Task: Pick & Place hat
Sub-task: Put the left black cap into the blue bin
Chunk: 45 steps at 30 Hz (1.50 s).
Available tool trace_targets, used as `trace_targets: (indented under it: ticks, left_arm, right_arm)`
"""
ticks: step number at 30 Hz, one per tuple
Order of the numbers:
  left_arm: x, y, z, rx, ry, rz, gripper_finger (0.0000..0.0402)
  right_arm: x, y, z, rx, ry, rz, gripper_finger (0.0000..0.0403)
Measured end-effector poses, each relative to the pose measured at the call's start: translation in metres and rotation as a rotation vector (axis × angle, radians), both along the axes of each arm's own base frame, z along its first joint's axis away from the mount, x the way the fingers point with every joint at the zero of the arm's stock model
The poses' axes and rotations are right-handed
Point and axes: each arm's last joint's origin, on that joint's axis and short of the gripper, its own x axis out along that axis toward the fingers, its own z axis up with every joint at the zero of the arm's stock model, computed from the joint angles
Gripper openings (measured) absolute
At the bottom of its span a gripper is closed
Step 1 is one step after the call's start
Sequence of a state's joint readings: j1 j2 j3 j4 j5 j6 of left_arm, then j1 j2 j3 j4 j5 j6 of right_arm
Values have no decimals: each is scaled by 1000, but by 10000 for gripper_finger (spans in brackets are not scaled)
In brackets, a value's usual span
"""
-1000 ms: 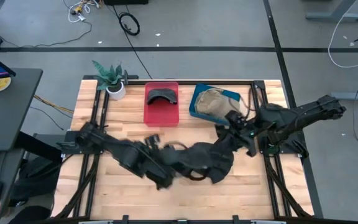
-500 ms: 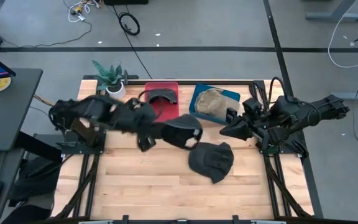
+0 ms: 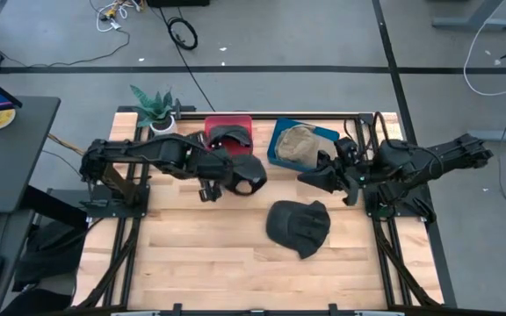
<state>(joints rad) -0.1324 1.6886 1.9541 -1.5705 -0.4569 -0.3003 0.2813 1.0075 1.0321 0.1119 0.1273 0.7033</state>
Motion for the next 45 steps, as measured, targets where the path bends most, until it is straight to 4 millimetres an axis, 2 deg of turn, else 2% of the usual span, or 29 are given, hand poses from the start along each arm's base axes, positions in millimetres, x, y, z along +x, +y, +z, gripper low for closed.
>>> trace_targets:
  ticks: [5,9,12,17,20,25,31,39,45]
  left_arm:
    - [1,23,1,82,45,-10,12]
    - [1,35,1,125,82,-32,12]
    - [0,45,2,203,117,-37,12]
    - [7,61,-10,195,204,-59,12]
    - [7,66,-21,191,256,-58,12]
    - [6,75,-56,181,394,-39,12]
    - [1,85,-83,159,483,-8,12]
    - [3,87,-85,150,460,10,12]
    - [6,86,-86,114,416,6,12]
  right_arm:
    - [12,2,-16,-52,110,-43,6]
    - [25,4,-27,-3,178,-86,6]
    - [35,6,-34,5,197,-106,6]
    - [48,9,-37,40,154,-133,6]
    - [54,10,-37,49,128,-146,6]
    - [56,9,-38,44,116,-159,6]
    - [58,4,-38,18,117,-180,6]
    - [60,-4,-38,-30,115,-110,6]
    - [63,-17,-38,-80,109,-74,6]
